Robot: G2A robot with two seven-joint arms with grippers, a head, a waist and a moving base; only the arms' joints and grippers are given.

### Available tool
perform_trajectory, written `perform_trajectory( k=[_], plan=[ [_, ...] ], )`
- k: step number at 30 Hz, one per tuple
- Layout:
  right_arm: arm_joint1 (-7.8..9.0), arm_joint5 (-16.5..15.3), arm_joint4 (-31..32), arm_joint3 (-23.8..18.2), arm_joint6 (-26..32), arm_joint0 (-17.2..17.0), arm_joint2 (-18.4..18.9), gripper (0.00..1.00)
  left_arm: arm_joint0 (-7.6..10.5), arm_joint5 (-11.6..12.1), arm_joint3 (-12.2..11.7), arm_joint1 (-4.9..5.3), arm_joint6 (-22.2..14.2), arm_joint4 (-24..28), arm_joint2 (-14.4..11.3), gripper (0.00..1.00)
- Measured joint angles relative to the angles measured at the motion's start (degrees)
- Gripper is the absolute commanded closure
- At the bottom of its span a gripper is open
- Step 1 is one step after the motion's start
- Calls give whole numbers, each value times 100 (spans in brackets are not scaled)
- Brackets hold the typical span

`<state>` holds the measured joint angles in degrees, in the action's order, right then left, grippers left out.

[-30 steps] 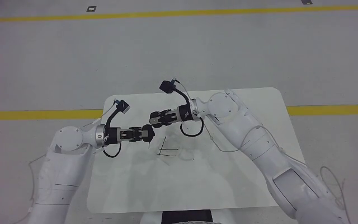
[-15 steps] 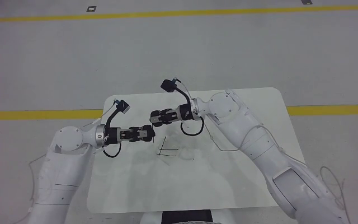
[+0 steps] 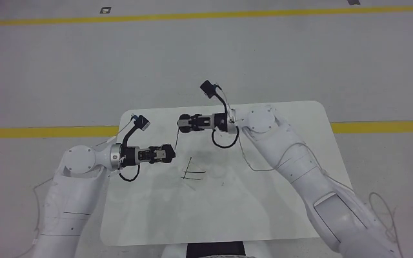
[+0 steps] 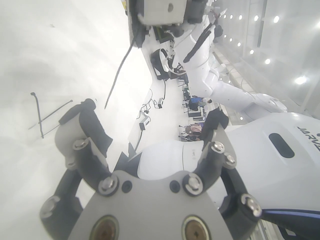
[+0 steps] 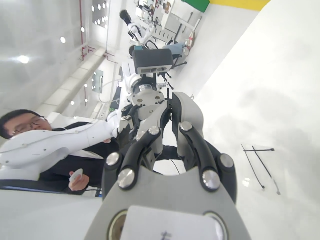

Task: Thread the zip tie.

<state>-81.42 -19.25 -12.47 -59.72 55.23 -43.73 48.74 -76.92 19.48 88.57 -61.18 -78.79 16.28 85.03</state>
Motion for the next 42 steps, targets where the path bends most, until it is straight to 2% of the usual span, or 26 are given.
perform_trajectory(
  k=[6, 17, 20, 23, 28, 31, 37, 42],
  plan=[
    [-30, 83, -656, 241, -101, -63, 170, 100, 0, 0, 0, 0, 0, 0, 0, 0],
    [-33, 105, -694, 269, -104, -54, 179, 100, 0, 0, 0, 0, 0, 0, 0, 0],
    [-31, 142, -706, 235, -198, -112, 213, 100, -50, 0, 23, -10, 256, 70, -15, 0],
    [-19, 271, -1068, 122, -516, -307, 396, 100, -132, 0, 115, -26, 565, 305, 93, 0],
    [0, 450, -1676, 19, -670, -548, 658, 100, -319, 0, 317, -128, 727, 469, 455, 0],
    [-10, 551, -2027, -29, -690, -662, 747, 100, -371, 0, 368, -236, 691, 518, 640, 0],
    [-58, 742, -2534, -77, -765, -792, 789, 100, -365, 0, 228, -546, 544, 936, 901, 0],
    [-61, 751, -2550, -75, -767, -793, 786, 100, -363, 0, 219, -550, 544, 937, 907, 0]
  ],
)
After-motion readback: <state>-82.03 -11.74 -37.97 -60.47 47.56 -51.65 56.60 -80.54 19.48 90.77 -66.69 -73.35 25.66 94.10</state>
